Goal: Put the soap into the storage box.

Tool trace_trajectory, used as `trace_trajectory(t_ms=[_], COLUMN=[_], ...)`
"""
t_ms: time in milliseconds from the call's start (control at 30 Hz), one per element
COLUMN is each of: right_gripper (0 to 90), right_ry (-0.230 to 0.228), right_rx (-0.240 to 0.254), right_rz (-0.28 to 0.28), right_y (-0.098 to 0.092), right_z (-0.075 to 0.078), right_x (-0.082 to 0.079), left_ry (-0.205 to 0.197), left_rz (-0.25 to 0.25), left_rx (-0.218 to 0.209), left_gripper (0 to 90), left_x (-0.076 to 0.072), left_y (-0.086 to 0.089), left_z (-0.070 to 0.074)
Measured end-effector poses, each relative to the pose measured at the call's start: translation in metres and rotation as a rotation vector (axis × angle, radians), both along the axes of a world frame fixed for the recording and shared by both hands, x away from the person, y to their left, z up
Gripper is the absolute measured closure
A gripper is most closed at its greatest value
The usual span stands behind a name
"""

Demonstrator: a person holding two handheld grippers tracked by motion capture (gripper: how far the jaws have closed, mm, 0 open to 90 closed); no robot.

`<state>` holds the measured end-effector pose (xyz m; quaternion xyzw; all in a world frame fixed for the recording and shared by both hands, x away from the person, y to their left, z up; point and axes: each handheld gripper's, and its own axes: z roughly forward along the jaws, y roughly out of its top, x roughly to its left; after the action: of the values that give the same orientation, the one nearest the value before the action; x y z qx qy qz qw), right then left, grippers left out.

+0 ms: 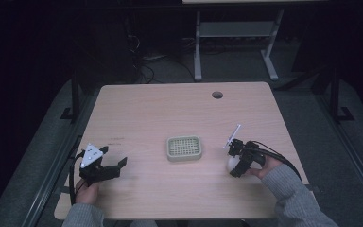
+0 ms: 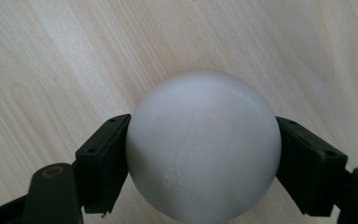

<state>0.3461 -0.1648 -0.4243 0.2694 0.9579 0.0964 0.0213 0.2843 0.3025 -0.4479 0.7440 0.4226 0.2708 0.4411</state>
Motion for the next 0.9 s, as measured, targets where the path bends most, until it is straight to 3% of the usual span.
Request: trace_trajectory(t_ms=[900], right_gripper=[23.4], right_ry=[-0.001], right_rx=[0.021], right_rz=[0.055], right_y=[0.032], right_z=[0.023], right_x=[0.019], left_ry=[-0.001], left_rz=[0.008], left_rx=[-0.008], left_gripper=[12.8], left_x=[0.000], left_y=[0.001], left_z=[0.000])
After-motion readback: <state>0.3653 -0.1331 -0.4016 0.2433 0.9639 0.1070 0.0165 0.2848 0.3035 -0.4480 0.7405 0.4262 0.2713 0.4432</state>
